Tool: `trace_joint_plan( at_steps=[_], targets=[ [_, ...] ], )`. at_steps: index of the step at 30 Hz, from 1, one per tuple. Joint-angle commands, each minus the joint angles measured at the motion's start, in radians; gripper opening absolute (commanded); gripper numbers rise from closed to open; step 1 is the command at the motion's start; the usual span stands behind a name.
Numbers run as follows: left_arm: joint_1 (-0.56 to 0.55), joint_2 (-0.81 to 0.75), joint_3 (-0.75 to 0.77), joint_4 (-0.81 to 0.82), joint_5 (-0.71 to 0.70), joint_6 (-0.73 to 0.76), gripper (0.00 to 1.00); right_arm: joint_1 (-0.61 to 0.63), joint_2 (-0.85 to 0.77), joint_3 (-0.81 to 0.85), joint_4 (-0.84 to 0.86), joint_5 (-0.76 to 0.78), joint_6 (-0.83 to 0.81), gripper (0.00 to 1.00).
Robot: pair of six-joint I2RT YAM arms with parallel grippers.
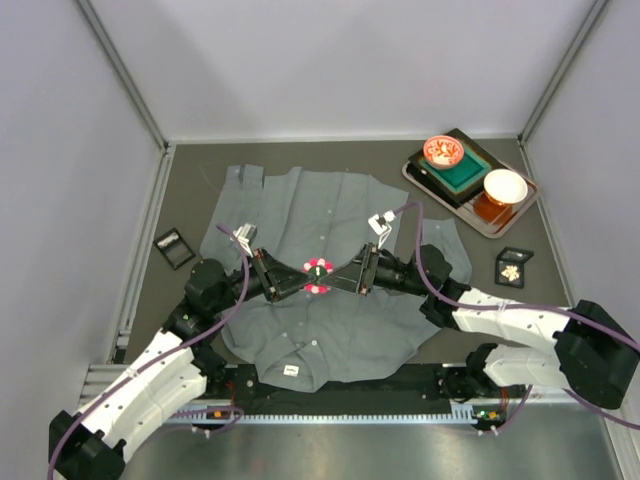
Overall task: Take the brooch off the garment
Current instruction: Close the brooch.
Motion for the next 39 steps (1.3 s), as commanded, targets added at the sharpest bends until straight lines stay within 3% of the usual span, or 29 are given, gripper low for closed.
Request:
trace_joint_plan(
  at_steps=[1, 12, 17, 27, 39],
  targets=[
    [-0.003, 0.007, -0.007, 0.064, 0.019, 0.001, 0.00, 0.011, 0.018, 0.051, 0.078, -0.020, 0.010, 0.37],
    [-0.003, -0.003, -0.016, 0.063, 0.025, 0.002, 0.00, -0.001, 0.035, 0.048, 0.103, -0.027, 0.022, 0.37],
    [-0.003, -0.003, -0.018, 0.067, 0.031, 0.008, 0.00, -0.004, 0.049, 0.045, 0.133, -0.043, 0.043, 0.29],
    [-0.003, -0.007, -0.031, 0.081, 0.042, 0.012, 0.00, -0.027, 0.092, -0.012, 0.310, -0.069, 0.139, 0.36],
    [-0.003, 0.000, -0.038, 0.083, 0.043, 0.013, 0.00, -0.041, 0.067, -0.023, 0.291, -0.063, 0.132, 0.42]
  ],
)
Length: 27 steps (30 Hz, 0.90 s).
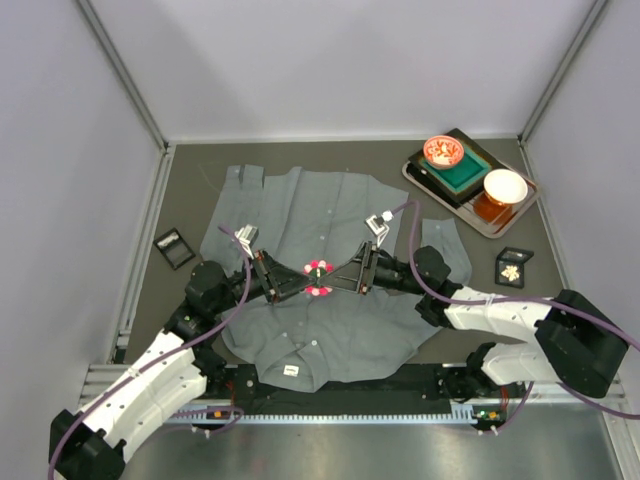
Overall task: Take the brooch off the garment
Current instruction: Close the brooch.
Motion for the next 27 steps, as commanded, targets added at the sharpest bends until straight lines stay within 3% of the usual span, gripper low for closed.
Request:
trace_joint_plan(
  at_steps=[1, 20, 27],
  targets=[
    [-0.003, 0.000, -0.011, 0.039, 0.019, 0.009, 0.00, -0.016, -0.020, 0.008, 0.097, -0.002, -0.004, 0.42],
    [-0.002, 0.004, -0.017, 0.064, 0.040, 0.008, 0.00, -0.018, 0.046, 0.041, 0.140, -0.045, 0.013, 0.27],
    [-0.003, 0.012, -0.019, 0.071, 0.045, 0.006, 0.00, -0.018, 0.061, 0.058, 0.134, -0.065, 0.014, 0.28]
  ],
)
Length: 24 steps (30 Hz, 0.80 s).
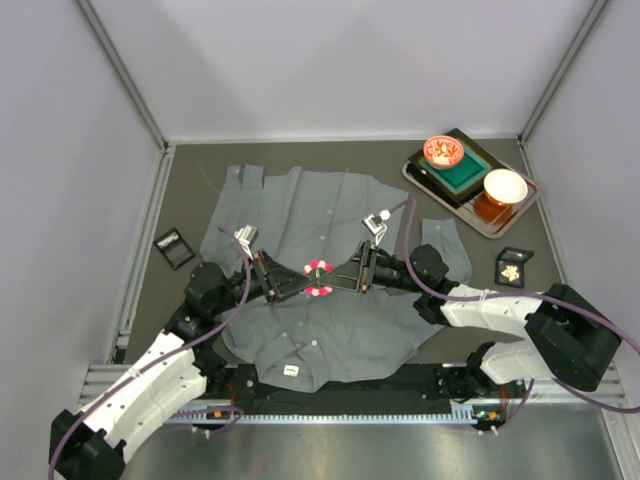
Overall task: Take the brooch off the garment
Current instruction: Close the brooch.
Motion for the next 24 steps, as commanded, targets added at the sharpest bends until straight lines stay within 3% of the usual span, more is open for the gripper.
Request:
trace_joint_plan(
  at_steps=[1, 10, 24],
  targets=[
    [-0.004, 0.011, -0.007, 0.045, 0.039, 0.007, 0.00, -0.001, 0.011, 0.056, 0.081, -0.023, -0.012, 0.29],
    [-0.004, 0.030, -0.004, 0.064, 0.048, 0.006, 0.00, -0.001, 0.021, 0.078, 0.044, -0.045, -0.017, 0.29],
    [-0.004, 0.036, 0.004, 0.059, 0.048, 0.007, 0.00, 0.000, 0.023, 0.066, 0.035, -0.030, -0.009, 0.22]
  ],
)
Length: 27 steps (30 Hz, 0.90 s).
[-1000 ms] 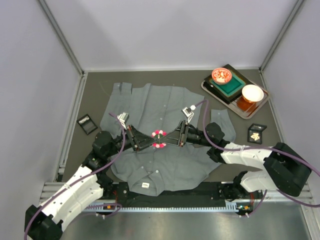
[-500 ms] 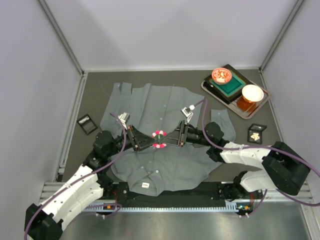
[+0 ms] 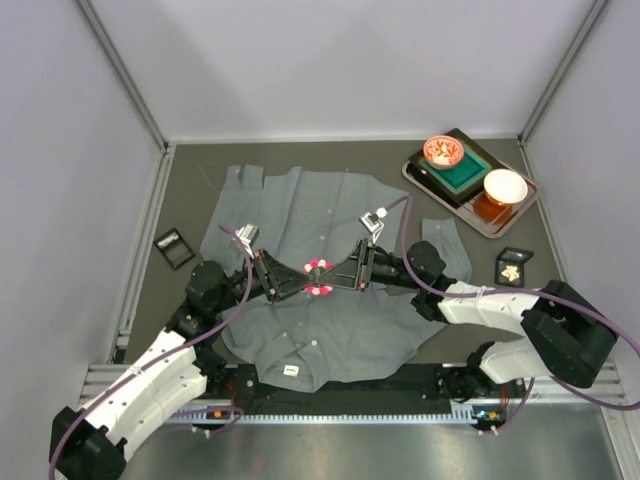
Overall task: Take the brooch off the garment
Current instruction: Close the brooch.
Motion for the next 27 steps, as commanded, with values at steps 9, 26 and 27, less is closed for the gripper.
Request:
trace_joint_plan(
  at_steps=[9, 26, 27],
  targets=[
    [-0.010, 0.002, 0.018, 0.012, 0.034, 0.012, 0.00, 0.008, -0.025, 0.016, 0.034, 0.046, -0.008, 0.17],
    [-0.010, -0.021, 0.079, -0.114, 0.002, 0.117, 0.00, 0.016, -0.040, -0.027, 0.062, 0.109, 0.031, 0.04],
    [-0.010, -0.026, 0.087, -0.134, -0.002, 0.149, 0.00, 0.019, -0.040, -0.030, 0.066, 0.124, 0.034, 0.04]
  ],
)
